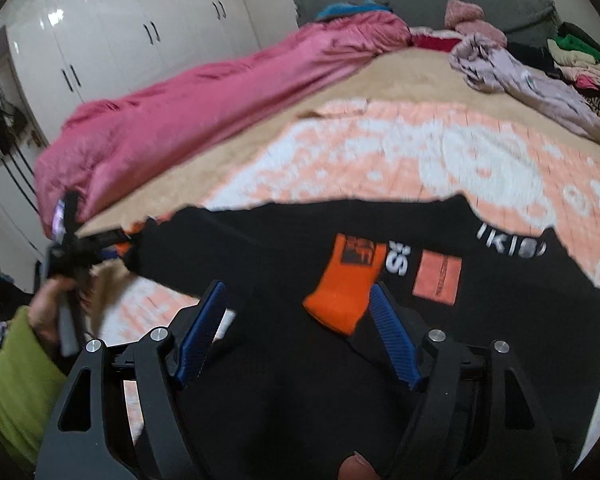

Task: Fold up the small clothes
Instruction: 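Grasp the other orange-cuffed sleeve with the left tool and lift it, then lay the sleeve across the sweatshirt body with the left tool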

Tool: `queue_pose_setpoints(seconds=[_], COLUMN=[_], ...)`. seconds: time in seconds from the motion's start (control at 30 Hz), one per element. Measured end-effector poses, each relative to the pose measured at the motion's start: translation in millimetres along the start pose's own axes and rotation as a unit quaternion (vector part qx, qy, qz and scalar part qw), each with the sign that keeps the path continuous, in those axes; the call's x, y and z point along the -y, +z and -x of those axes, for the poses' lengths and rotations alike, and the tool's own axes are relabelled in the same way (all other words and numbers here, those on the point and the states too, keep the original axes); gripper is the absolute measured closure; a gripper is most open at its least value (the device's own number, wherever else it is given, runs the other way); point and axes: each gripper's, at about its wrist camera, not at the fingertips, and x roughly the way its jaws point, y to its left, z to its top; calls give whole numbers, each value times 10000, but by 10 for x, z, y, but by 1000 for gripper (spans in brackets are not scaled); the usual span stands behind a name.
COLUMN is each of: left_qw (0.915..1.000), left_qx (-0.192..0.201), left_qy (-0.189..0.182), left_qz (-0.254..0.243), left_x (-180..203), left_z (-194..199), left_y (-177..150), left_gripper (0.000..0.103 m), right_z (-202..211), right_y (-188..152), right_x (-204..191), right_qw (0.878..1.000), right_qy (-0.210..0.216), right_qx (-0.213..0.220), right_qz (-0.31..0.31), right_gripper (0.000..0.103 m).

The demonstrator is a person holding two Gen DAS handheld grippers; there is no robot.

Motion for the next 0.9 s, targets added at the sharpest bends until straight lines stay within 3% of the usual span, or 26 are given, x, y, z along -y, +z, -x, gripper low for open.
queue_pose_setpoints(seconds=[0.03, 0.13, 0.37, 0.5, 0.7, 0.9], left_qw=[9999, 9995, 9944, 9838, 9696, 9566], left_qx=[148, 290, 625, 758, 698, 426], left_qy=[50, -73, -689, -1233, -1739, -1989], left_qz=[-31, -56, -508, -1059, -1574, -2085], left_x=[30, 77, 440, 931, 1556, 2165], left_z=[13, 43, 495, 840, 1061, 1041], left_y=[4, 3, -54, -176, -442, -827], left_gripper=[67, 97, 97, 97, 97, 97], right_z=[-64, -242, -250, -59, 268, 679], right_y=[-48, -158, -288, -318, -402, -538], right_x=[14, 30, 224, 388, 697, 1056], right_qw=[10000, 9997, 9986, 9973, 9936, 9865], right_qy=[-20, -71, -54, -208, -511, -452], right_qx=[-68, -236, -212, -61, 235, 695], right_qz=[12, -11, -477, -696, -980, -1414], right_gripper=[30, 30, 30, 30, 30, 30])
